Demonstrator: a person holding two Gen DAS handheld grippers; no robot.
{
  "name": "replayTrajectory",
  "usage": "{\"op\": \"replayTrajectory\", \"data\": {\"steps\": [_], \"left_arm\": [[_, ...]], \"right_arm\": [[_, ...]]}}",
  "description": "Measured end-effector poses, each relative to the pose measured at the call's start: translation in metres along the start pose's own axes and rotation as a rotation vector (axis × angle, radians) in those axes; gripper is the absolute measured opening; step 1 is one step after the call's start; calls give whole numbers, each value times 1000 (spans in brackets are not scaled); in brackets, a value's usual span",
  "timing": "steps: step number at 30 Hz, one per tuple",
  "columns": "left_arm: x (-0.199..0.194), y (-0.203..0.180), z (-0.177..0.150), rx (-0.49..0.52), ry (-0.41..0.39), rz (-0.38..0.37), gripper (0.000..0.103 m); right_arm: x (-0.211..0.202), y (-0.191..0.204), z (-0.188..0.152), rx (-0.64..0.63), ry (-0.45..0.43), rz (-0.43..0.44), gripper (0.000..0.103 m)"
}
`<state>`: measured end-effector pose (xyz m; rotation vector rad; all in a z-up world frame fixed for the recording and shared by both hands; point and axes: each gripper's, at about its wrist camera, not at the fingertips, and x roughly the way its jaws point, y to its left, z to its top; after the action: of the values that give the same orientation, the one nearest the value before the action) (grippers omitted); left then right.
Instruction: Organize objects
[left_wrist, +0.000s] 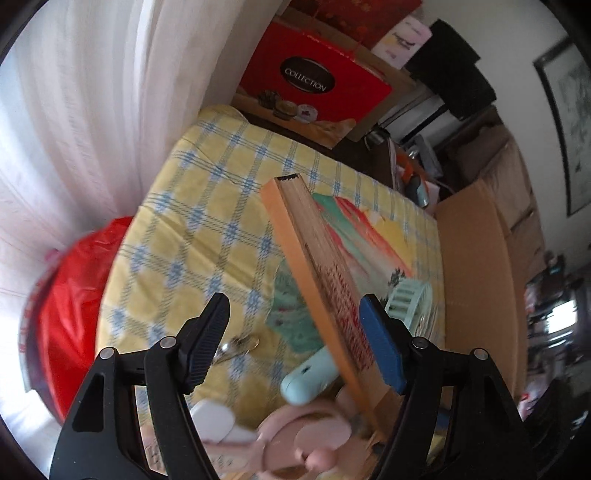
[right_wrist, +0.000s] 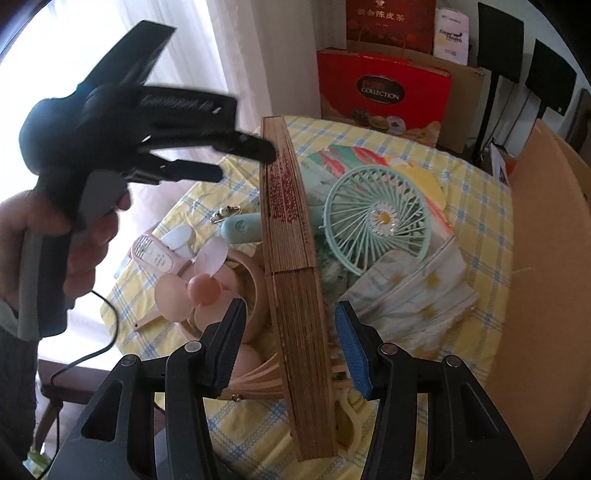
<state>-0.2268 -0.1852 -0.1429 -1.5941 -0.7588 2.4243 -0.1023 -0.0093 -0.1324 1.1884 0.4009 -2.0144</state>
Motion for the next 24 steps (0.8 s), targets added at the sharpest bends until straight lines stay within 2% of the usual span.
{"op": "replayTrajectory", "data": {"steps": [5, 8, 9, 11, 15, 18, 24], "left_arm": [[14, 3, 9, -46, 24, -76, 70], [22, 2, 14, -60, 34, -83, 67], [24, 2, 15, -65, 37, -84, 65], [29, 3, 16, -79, 48, -89, 49], [32, 1, 14, -89, 46, -88, 38], [30, -5, 13, -75, 26, -72, 35], [18, -15, 12, -72, 9, -94, 30]], "right_arm": [[5, 1, -3, -14, -8, -11, 52], [5, 0, -2, -23, -11, -14, 49], [6, 0, -2, -27, -11, -16, 48], [7, 1, -2, -37, -12, -22, 46], [8, 5, -2, -81, -21, -39, 33], [10, 8, -3, -94, -20, -44, 32], [3, 8, -6, -92, -41, -21, 32]]}}
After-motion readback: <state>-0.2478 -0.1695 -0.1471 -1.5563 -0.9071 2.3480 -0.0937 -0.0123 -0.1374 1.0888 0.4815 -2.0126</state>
